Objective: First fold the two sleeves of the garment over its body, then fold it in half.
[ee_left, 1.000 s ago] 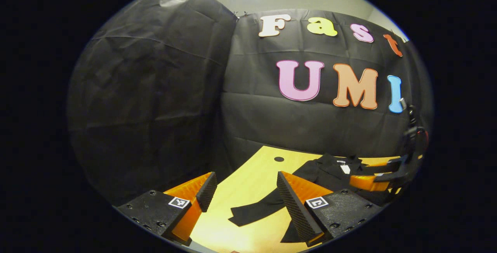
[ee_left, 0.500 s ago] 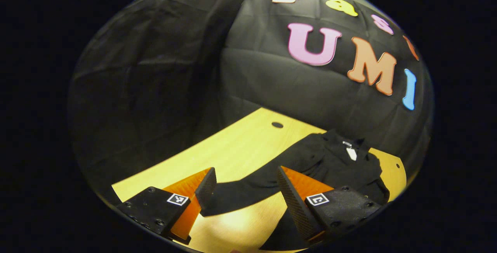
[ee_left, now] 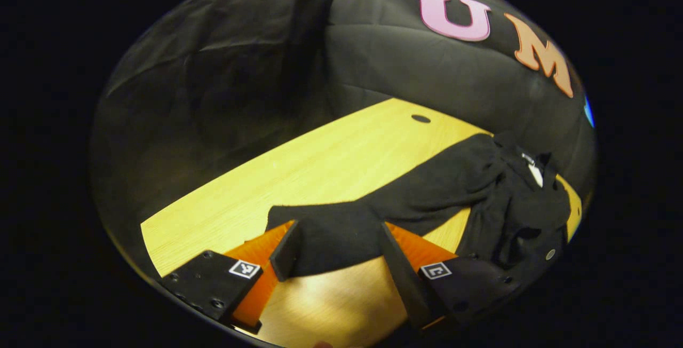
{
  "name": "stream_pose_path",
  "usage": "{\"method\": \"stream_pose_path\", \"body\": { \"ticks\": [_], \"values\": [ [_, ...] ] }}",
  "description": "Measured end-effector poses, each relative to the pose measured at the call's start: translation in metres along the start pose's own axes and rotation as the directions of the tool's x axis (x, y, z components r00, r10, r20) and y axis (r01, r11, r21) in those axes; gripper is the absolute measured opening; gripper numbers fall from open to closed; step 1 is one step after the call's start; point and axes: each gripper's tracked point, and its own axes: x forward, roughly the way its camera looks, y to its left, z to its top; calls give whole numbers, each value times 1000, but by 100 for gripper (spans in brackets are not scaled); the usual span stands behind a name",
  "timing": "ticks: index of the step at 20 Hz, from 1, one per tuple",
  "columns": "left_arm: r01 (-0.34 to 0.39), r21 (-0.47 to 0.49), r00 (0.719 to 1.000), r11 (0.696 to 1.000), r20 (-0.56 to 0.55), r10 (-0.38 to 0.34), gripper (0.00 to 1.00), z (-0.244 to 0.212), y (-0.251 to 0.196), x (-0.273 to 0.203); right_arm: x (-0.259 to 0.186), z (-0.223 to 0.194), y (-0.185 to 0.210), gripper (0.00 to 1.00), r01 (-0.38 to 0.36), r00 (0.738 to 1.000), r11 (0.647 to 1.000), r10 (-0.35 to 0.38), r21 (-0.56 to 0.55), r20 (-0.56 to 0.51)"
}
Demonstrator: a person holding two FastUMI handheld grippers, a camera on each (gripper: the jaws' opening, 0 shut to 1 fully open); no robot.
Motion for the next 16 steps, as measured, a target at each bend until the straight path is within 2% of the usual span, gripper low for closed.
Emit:
{"method": "stream_pose_path", "body": {
  "ticks": [2,3,6,7,10,14,16],
  "values": [
    [2,-4,1000,1000,0,-2,92,3,1,-3,3,-7,1,95,-3,1000,1000,4,23,-22],
    [5,-11,1000,1000,-5,-5,91,2,-1,-2,4,-7,0,99,-5,1000,1000,6,30,-24],
    [29,-2,1000,1000,-8,-29,87,2,-6,0,7,-8,-1,99,-2,1000,1000,2,27,-26],
    [36,0,999,999,-10,-36,78,2,-9,1,8,-8,-1,99,-2,1000,1000,2,27,-28],
    [88,-9,996,996,-8,-88,65,3,-16,2,9,-12,-3,98,-1,999,999,2,34,-40],
    [171,-105,985,980,9,-171,15,8,-16,1,8,-13,-5,99,7,999,1000,-6,29,-45],
    [209,-150,978,966,9,-210,8,7,-15,1,7,-13,-6,99,10,999,999,-9,32,-43]
  ]
}}
